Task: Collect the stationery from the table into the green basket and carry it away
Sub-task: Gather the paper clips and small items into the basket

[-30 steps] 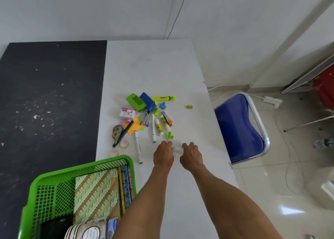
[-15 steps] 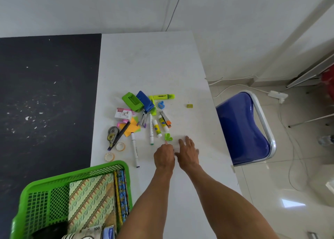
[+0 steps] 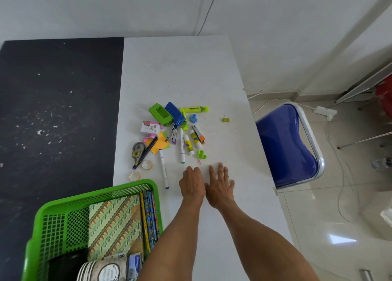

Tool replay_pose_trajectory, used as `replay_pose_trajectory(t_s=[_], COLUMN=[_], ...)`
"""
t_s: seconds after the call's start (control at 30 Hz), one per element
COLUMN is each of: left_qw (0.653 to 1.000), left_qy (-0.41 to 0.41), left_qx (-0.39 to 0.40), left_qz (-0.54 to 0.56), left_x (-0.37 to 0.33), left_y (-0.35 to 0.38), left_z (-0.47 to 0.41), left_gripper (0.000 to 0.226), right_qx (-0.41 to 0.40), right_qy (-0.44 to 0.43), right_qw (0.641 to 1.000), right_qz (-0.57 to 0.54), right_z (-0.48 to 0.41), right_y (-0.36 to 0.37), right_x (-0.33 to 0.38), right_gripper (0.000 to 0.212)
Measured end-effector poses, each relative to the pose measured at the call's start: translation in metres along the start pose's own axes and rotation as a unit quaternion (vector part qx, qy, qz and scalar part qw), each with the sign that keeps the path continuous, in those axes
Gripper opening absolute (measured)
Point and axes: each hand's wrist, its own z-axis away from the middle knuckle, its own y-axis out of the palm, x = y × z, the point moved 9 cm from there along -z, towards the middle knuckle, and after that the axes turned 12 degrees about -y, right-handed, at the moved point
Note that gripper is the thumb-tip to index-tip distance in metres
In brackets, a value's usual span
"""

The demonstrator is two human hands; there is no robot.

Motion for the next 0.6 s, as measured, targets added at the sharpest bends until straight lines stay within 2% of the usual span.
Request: replay_pose_trajectory(t_s=[0.37, 0.6], left_qw=[0.998, 0.992], left_qy=[-0.014, -0.013], left_qx=[-0.001, -0.002], left_qz=[0.057, 0.122], left_x=[0.038, 0.067], left_y=[-0.028, -0.047], left_z=[0.033, 0.048], left_gripper=[0.028, 0.022], right_qx=[0.019, -0.002], right_qy=[0.031, 0.038], right_qw=[0.999, 0.999], right_qz=[-0.028, -0.034], right_z=[0.044, 0.074], right_y=[0.015, 0.010], right_x=[0.019, 0.047], right_gripper=[0.066, 0.063])
